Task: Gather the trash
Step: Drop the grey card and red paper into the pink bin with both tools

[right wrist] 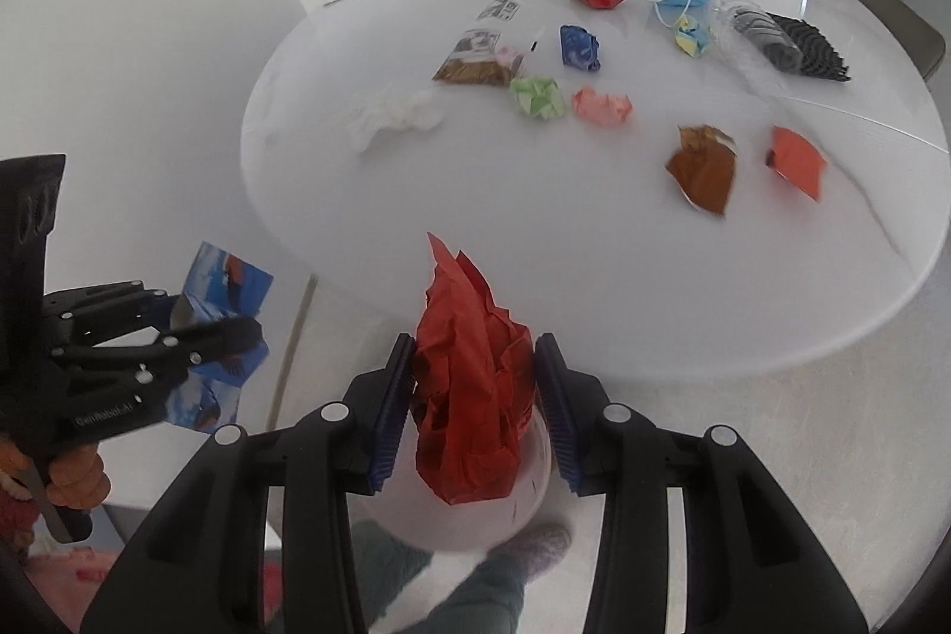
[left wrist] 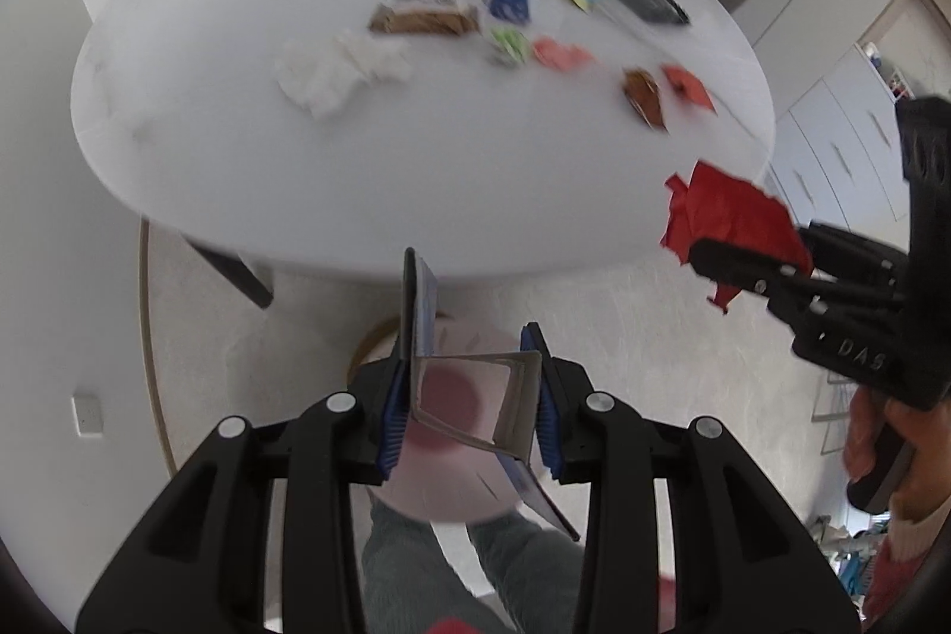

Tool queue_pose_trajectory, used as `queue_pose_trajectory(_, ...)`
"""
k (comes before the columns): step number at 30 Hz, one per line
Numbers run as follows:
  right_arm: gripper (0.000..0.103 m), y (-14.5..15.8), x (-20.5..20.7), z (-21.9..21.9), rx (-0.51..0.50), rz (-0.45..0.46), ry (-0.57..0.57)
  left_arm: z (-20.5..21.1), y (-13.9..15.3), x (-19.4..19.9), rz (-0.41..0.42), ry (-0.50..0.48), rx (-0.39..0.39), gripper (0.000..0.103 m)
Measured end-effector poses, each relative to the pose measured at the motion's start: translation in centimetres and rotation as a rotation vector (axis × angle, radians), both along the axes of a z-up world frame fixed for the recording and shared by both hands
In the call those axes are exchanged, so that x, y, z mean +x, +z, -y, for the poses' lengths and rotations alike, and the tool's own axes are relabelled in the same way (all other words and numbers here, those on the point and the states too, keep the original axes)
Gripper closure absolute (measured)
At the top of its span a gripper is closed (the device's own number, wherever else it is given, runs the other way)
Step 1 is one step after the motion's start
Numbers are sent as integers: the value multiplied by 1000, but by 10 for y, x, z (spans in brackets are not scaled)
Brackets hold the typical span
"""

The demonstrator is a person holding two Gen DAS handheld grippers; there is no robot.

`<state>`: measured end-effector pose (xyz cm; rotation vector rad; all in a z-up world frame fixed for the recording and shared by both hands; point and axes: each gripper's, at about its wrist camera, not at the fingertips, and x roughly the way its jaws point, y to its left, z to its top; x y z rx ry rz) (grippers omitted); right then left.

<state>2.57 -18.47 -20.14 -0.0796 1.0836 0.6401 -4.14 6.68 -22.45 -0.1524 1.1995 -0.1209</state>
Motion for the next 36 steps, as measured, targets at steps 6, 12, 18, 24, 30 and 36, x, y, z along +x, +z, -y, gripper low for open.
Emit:
queue_pose_trajectory(6, 61, 7, -26, 9, 7, -19, 37, 10, -6, -30, -26, 44, 11, 36)
queue_pose_trajectory(12, 61, 12, -40, 6, 23, -33, 89, 4, 10, -35, -15, 95, 7, 26)
queue_pose_trajectory(18, 56, 10, -58, -8, 36, -54, 145, -18, 52, -38, 90, 143, 58, 15)
queue_pose_trajectory(24, 8, 15, -67, -20, 0, -6, 95, -45, 77, -22, 140, 149, 67, 12)
queue_pose_trajectory(30, 5, 51, -44, -5, 24, 73, -106, -63, 92, 2, 174, 106, 54, 11)
queue_pose_trajectory(36, 3, 73, -27, 4, 8, 140, -266, -76, 98, 26, 207, 47, 66, 8)
